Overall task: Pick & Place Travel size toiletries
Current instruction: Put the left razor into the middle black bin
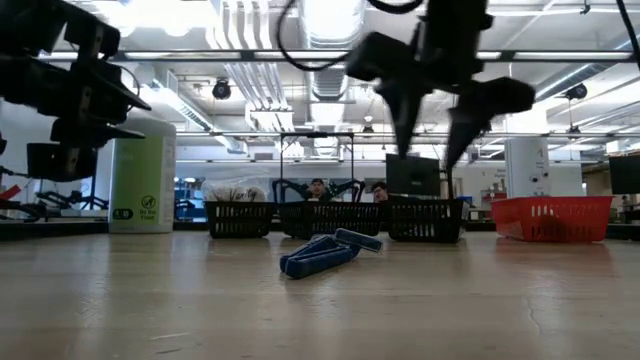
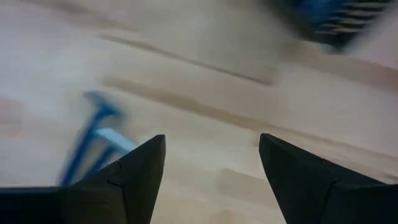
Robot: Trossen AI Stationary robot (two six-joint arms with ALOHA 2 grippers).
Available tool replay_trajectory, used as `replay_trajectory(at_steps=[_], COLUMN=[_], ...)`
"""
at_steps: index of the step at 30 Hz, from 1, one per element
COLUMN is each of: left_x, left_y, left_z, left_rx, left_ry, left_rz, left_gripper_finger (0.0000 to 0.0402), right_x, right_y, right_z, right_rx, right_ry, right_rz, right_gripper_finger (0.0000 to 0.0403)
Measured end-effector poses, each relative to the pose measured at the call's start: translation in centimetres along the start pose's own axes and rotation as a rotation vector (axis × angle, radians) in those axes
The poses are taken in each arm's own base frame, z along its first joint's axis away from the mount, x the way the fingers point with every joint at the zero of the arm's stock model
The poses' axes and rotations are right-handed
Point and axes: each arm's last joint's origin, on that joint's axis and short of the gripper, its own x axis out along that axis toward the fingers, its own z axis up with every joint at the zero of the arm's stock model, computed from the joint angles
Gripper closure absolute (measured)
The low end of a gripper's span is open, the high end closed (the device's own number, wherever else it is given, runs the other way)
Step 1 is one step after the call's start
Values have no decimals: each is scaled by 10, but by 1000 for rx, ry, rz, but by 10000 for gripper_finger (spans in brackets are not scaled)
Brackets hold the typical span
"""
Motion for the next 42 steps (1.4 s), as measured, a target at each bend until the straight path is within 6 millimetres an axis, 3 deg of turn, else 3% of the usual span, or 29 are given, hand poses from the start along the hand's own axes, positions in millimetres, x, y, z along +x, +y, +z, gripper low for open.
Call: replay_trajectory(at_steps=[9,18,25,31,42], left_x=[30,100,150,187,225], left_y=[-55,-106,-115,-114,-124], left_z=[7,-22,-49,-59,-61], left_rx=[343,530,531,522,595], left_ry=[110,221,280,309,248], left_rz=[173,386,469,502,576], left_gripper_finger=[249,249,240,228,227], right_x=[-12,-29,-26,-25,-28], right_y=[-37,-88,-111,-111,-109], right_z=[-1,-23,-32,-32,-30], right_rx=[107,271,313,281,261], right_ry=[-22,-101,-122,-132,-173], right_rz=[-106,-72,-75,-72,-53], right_gripper_finger=[135,120,97,77,44])
